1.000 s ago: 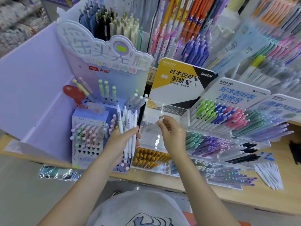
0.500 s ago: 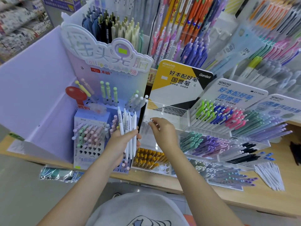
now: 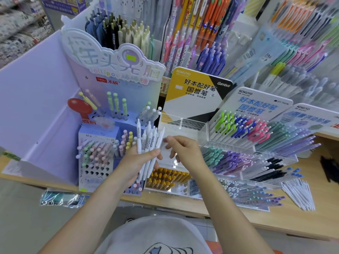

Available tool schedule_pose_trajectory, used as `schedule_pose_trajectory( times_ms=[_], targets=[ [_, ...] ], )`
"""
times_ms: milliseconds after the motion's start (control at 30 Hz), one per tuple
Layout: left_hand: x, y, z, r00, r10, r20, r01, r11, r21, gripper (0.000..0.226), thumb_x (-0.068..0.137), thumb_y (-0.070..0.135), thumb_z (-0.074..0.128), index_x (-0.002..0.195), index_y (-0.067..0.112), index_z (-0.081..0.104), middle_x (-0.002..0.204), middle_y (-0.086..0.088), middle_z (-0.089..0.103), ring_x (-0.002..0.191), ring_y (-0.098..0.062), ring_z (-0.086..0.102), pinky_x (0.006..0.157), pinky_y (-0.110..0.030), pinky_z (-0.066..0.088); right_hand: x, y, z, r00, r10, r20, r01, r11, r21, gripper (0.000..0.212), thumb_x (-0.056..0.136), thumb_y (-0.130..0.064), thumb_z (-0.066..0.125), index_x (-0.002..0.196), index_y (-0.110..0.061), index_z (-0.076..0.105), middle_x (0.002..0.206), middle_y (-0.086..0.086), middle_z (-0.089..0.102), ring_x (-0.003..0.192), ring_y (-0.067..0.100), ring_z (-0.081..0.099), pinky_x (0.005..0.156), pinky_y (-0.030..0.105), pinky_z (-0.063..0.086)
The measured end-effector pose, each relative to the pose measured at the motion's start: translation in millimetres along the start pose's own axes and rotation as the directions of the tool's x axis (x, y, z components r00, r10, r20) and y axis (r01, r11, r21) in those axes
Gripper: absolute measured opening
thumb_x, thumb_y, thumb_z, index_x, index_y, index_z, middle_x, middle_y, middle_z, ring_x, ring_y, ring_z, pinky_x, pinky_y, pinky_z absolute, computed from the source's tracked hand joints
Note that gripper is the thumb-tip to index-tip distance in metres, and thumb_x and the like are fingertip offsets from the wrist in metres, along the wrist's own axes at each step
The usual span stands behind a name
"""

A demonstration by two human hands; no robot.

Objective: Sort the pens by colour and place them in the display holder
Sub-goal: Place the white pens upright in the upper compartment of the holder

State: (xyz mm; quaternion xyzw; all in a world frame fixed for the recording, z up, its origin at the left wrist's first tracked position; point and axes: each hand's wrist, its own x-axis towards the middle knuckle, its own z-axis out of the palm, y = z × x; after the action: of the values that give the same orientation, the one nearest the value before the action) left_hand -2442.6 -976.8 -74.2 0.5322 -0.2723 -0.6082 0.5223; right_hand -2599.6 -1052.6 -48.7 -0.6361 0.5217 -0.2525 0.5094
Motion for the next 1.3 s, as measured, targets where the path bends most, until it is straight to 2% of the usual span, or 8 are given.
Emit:
schedule_pose_trajectory(
  times_ms=[133, 333, 533, 667, 800, 933, 1100, 1300],
  targets=[
    [-0.5, 2.1, 7.1, 0.998, 0.002, 0.064, -0.008, 0.996, 0.094, 0.013, 0.093, 0.016, 0.066, 0.105, 0.015, 0.067, 0.081, -0.009, 0.072, 0.063, -0.022, 0.065, 0.060, -0.032, 0.055, -7.2, -6.2, -5.3, 0.996, 0.075, 0.055, -0.082, 0.988, 0.128, 0.019, 0.093, -0.032, 0.066, 0.079, -0.023, 0.074, 0.064, 0.002, 0.061, 0.055, 0.014, 0.049, 0.059, 0.029, 0.044],
    [0.8, 3.3, 9.6, 0.998, -0.007, 0.068, -0.002, 0.991, 0.132, 0.012, 0.093, 0.018, 0.066, 0.104, 0.013, 0.068, 0.079, -0.008, 0.072, 0.063, -0.023, 0.065, 0.059, -0.032, 0.055, -10.3, -6.2, -7.8, 0.994, 0.072, 0.084, -0.086, 0.980, 0.182, 0.017, 0.092, -0.030, 0.067, 0.081, -0.018, 0.071, 0.065, 0.002, 0.061, 0.058, 0.015, 0.051, 0.059, 0.026, 0.046],
    [2.4, 4.0, 5.7, 0.997, -0.066, -0.032, 0.068, 0.995, 0.079, 0.024, 0.096, 0.027, 0.063, 0.105, 0.005, 0.064, 0.075, -0.009, 0.072, 0.054, -0.020, 0.064, 0.055, -0.033, 0.056, -5.7, -3.8, -24.2, 0.980, 0.066, -0.186, 0.016, 0.913, 0.408, 0.013, 0.096, -0.017, 0.060, 0.095, -0.004, 0.063, 0.070, 0.007, 0.063, 0.062, 0.020, 0.058, 0.062, 0.033, 0.051],
    [3.4, 1.5, -4.7, 0.992, -0.080, -0.096, 0.081, 0.997, 0.006, 0.029, 0.099, 0.029, 0.059, 0.112, 0.004, 0.058, 0.069, -0.010, 0.066, 0.056, -0.028, 0.065, 0.053, -0.034, 0.055, 2.0, 1.7, -36.3, 0.938, -0.048, -0.344, 0.147, 0.952, 0.269, 0.013, 0.095, -0.014, 0.062, 0.106, -0.006, 0.060, 0.082, 0.009, 0.068, 0.071, 0.022, 0.067, 0.066, 0.031, 0.058],
    [4.8, 1.3, -4.3, 0.991, -0.087, -0.101, 0.086, 0.996, -0.007, 0.028, 0.099, 0.029, 0.059, 0.115, 0.005, 0.058, 0.069, -0.009, 0.066, 0.054, -0.026, 0.064, 0.049, -0.031, 0.053, 8.1, 14.0, -24.6, 0.945, -0.124, -0.302, 0.167, 0.979, 0.121, 0.010, 0.096, -0.011, 0.060, 0.106, -0.011, 0.061, 0.087, 0.003, 0.071, 0.083, 0.019, 0.071, 0.077, 0.036, 0.060],
    [5.2, -0.8, -3.9, 0.992, -0.072, -0.104, 0.071, 0.997, -0.012, 0.022, 0.096, 0.026, 0.063, 0.101, 0.005, 0.060, 0.069, -0.009, 0.063, 0.050, -0.022, 0.057, 0.050, -0.032, 0.050, 10.2, 27.2, -10.3, 0.947, -0.188, -0.259, 0.194, 0.981, -0.006, 0.024, 0.096, -0.013, 0.061, 0.095, -0.037, 0.060, 0.086, -0.004, 0.071, 0.087, 0.015, 0.070, 0.084, 0.041, 0.058],
    [6.4, -1.9, -5.9, 0.993, -0.071, -0.098, 0.072, 0.997, 0.002, 0.019, 0.095, 0.026, 0.064, 0.093, 0.007, 0.062, 0.069, -0.008, 0.063, 0.052, -0.022, 0.058, 0.051, -0.032, 0.050, 18.7, 43.3, -1.2, 0.949, -0.218, -0.227, 0.181, 0.968, -0.172, 0.013, 0.095, -0.018, 0.062, 0.109, -0.018, 0.063, 0.091, 0.000, 0.072, 0.086, 0.014, 0.069, 0.082, 0.044, 0.056],
    [9.7, -7.0, -9.4, 0.993, -0.072, -0.089, 0.075, 0.997, 0.030, 0.024, 0.093, 0.032, 0.066, 0.090, 0.008, 0.064, 0.073, -0.014, 0.063, 0.053, -0.024, 0.059, 0.055, -0.035, 0.051, 24.4, 44.1, 4.1, 0.950, -0.242, -0.198, 0.193, 0.953, -0.234, 0.017, 0.095, -0.021, 0.063, 0.111, -0.018, 0.062, 0.093, 0.000, 0.072, 0.087, 0.015, 0.069, 0.082, 0.041, 0.057]
  ],
)
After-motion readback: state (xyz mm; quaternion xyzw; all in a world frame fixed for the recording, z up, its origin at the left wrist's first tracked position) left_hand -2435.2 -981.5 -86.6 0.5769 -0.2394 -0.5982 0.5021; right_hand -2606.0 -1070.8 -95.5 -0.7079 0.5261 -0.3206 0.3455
